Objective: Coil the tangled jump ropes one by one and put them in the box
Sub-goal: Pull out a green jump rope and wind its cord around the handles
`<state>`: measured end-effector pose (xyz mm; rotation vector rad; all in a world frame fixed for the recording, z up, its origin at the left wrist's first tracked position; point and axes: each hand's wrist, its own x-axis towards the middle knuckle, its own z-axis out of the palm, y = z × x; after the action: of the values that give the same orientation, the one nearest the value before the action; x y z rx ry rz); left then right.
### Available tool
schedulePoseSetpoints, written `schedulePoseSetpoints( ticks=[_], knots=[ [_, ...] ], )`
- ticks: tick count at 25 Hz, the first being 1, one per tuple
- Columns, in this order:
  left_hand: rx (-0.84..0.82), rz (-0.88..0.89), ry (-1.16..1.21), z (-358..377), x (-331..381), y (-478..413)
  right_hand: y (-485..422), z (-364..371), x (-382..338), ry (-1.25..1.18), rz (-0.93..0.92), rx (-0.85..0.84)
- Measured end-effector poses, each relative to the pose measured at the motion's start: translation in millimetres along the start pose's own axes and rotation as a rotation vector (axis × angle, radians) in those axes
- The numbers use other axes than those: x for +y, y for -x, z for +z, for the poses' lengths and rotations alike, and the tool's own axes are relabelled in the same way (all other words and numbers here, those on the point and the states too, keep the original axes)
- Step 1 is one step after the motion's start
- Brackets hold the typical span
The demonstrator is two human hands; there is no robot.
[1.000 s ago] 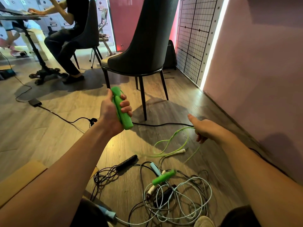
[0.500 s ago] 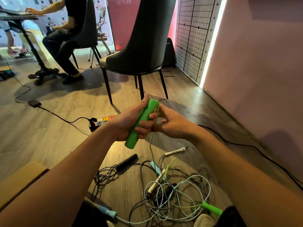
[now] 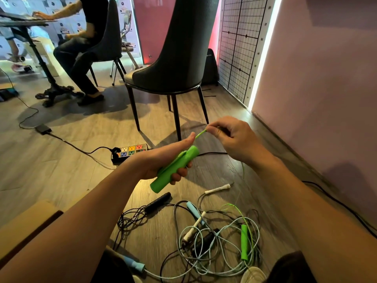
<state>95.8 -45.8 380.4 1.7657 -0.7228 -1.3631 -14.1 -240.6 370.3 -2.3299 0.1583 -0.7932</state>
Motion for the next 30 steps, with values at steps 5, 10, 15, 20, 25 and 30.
schedulePoseSetpoints(
  ticks=[5,10,15,20,25,30],
  knots=[
    [-0.186,0.118,0.254,3.2,5.8,-2.7,-0.4,1.1,1.1,0.067,0.047,0.127],
    [-0.264,0.495,0.799,-2.5,12.8,1.2,5.0,12.5,5.1,0.035,0.255,-0.149],
    [0.107,0.887,1.284,-30.0,7.2,-6.0,12.4,21.9,5.0,-0.021,0.403,-0.524],
    [0.629,0.872,1.350,-45.4,1.1,-12.7,12.2,26.0,-7.9,-0.032,0.323,-0.635],
    [0.800,0.724,0.443,-37.7,-5.7,-14.2,5.4,25.4,-25.2,0.008,-0.095,-0.326],
    [0.398,0.449,-0.265,-8.8,-3.9,-15.2,0.6,10.6,-22.6,0.199,-0.326,0.024]
  ],
)
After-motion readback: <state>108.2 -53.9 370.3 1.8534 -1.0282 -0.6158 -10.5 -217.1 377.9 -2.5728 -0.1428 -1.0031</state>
